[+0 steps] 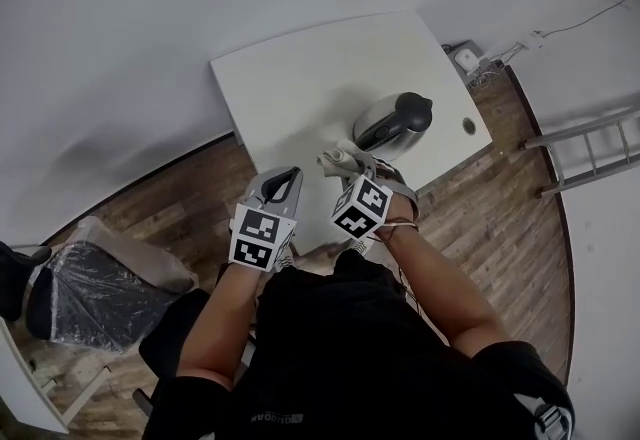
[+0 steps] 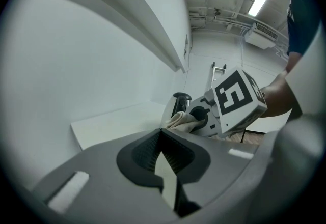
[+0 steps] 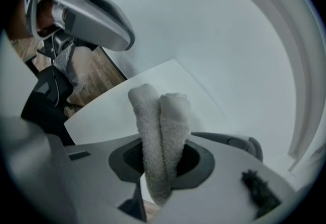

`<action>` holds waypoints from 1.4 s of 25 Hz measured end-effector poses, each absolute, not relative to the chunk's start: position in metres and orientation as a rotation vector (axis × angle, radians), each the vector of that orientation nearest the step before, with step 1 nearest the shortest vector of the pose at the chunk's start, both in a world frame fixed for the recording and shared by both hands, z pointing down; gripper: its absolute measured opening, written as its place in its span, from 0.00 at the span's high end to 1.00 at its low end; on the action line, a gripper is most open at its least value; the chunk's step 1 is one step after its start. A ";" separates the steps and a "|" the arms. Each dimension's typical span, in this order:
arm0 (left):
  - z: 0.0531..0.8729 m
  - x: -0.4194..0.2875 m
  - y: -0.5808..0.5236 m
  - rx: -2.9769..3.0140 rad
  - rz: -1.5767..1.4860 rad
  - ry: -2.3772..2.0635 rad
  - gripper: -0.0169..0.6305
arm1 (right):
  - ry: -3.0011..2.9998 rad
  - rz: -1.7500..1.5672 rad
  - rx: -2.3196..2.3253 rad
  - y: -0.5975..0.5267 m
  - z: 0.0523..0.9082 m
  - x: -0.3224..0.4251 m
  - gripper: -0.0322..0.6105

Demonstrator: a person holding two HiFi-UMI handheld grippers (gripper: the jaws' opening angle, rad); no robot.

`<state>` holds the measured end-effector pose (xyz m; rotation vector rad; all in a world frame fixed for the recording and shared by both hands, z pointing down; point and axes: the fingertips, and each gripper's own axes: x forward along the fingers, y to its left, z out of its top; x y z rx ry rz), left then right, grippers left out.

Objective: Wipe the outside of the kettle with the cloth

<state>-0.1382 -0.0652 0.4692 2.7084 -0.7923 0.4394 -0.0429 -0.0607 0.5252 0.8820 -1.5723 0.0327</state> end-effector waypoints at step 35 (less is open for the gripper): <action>0.516 -0.076 -0.053 2.592 0.604 -0.681 0.97 | -2.095 1.683 1.275 -0.055 0.606 -0.005 0.80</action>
